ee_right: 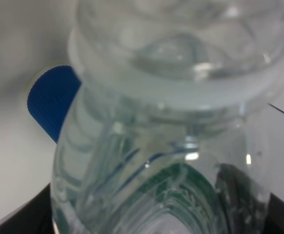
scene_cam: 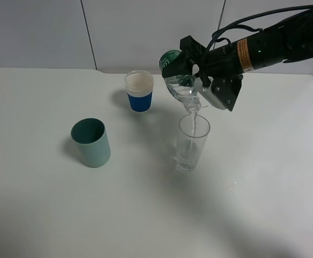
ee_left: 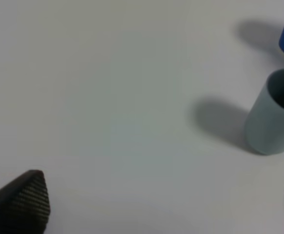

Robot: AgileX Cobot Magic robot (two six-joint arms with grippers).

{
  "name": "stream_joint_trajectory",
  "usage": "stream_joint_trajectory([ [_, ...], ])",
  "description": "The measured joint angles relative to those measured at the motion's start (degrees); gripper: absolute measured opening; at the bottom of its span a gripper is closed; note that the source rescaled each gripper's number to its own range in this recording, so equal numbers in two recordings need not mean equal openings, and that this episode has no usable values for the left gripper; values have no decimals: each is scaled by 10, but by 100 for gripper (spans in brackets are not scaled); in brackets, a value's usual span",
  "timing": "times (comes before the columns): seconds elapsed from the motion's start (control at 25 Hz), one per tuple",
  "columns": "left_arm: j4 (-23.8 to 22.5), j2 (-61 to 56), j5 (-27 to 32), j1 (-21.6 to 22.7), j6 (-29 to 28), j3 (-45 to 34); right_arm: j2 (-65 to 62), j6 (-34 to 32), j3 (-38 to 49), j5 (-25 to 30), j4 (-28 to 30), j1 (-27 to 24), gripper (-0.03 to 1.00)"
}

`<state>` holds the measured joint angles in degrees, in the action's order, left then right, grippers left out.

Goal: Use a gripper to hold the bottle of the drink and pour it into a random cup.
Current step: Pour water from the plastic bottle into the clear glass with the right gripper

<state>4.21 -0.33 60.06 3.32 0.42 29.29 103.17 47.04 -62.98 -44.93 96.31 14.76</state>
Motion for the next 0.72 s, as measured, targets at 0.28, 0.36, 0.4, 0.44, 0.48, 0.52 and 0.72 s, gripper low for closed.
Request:
stream_joint_trajectory([
  [0.28,0,0,0,0,0,0,0,9,0,0,-6,5,1],
  [0.36,0,0,0,0,0,0,0,10,0,1,-6,5,1],
  [0.4,0,0,0,0,0,0,0,13,0,1,-6,5,1],
  [0.44,0,0,0,0,0,0,0,17,0,2,-6,5,1],
  [0.48,0,0,0,0,0,0,0,21,0,2,-7,5,1],
  [0.52,0,0,0,0,0,0,0,23,0,2,-9,5,1],
  [0.72,0,0,0,0,0,0,0,28,0,3,-17,5,1],
])
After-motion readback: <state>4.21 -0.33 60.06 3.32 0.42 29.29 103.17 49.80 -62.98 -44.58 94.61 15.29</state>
